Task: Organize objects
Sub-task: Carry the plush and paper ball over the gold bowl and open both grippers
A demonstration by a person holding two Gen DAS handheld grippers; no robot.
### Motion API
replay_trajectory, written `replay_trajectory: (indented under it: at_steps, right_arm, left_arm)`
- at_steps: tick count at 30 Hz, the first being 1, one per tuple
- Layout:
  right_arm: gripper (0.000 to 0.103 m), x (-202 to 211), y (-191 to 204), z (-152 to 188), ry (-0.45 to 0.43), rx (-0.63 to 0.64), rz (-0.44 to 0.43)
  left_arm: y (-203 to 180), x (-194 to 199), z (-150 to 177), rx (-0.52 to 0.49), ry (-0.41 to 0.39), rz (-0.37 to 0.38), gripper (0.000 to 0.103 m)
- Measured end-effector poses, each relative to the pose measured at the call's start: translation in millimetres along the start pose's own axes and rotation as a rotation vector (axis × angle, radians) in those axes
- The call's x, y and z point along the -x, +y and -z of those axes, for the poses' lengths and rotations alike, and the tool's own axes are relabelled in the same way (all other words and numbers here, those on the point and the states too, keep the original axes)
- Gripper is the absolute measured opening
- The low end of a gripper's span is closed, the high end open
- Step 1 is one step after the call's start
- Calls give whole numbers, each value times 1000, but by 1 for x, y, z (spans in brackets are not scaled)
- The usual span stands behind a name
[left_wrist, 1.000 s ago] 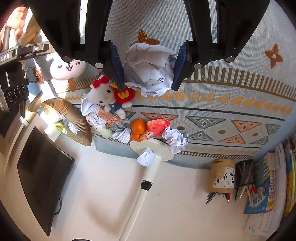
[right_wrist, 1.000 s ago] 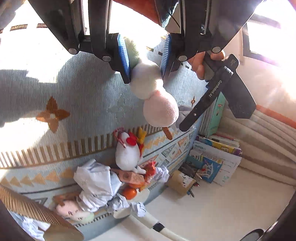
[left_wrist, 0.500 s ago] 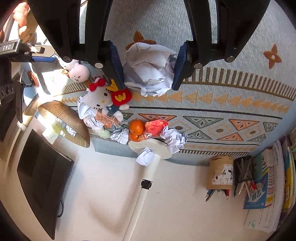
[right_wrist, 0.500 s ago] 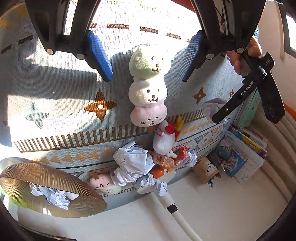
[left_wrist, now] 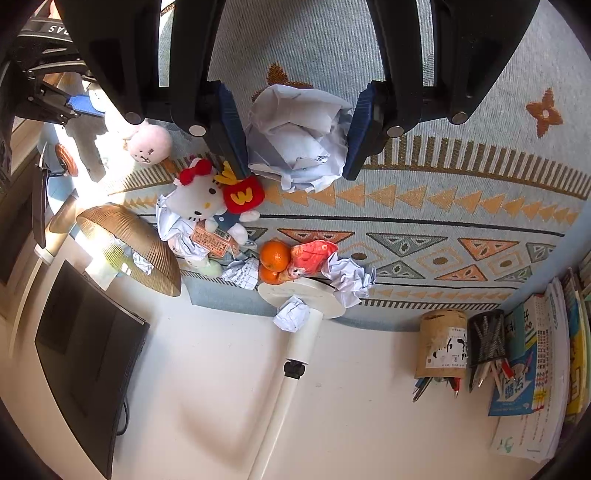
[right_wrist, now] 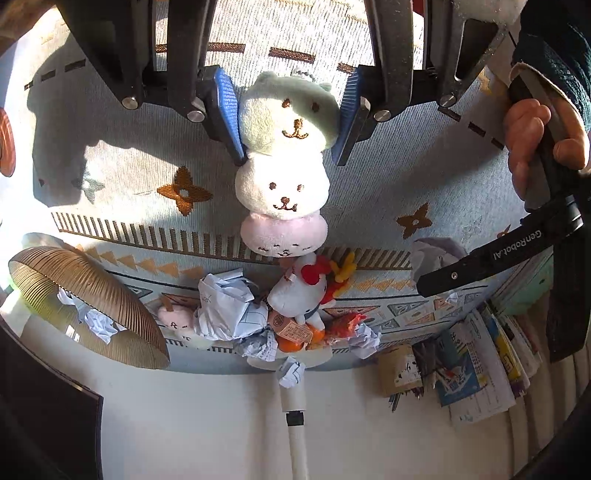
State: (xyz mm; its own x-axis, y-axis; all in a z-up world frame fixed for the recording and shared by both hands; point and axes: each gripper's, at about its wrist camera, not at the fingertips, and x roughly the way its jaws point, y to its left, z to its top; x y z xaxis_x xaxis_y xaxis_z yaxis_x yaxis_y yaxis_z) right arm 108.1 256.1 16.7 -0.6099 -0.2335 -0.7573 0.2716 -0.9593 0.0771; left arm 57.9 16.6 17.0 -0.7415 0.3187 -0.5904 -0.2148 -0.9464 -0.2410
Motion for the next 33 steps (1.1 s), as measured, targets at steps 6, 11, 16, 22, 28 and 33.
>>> replay_trajectory:
  at_steps: [6, 11, 16, 22, 28, 33]
  right_arm:
    - [45, 87, -63, -36, -216, -91, 129]
    - [45, 140, -127, -74, -389, -248, 215]
    - [46, 138, -183, -102, -427, -383, 269]
    - [46, 94, -223, -123, -337, -435, 299]
    - [65, 56, -243, -134, -248, -448, 306]
    - [66, 55, -237, -121, -232, -443, 276]
  left_arm:
    - [-39, 4, -34, -64, -6, 67, 48]
    - [-120, 7, -104, -148, -77, 196, 48]
    - [-198, -36, -149, -198, -57, 289, 48]
    - [-234, -106, -159, -166, 16, 326, 48]
    - [-244, -140, -155, -120, 14, 299, 83]
    - [-233, -130, -151, -111, 23, 311, 95]
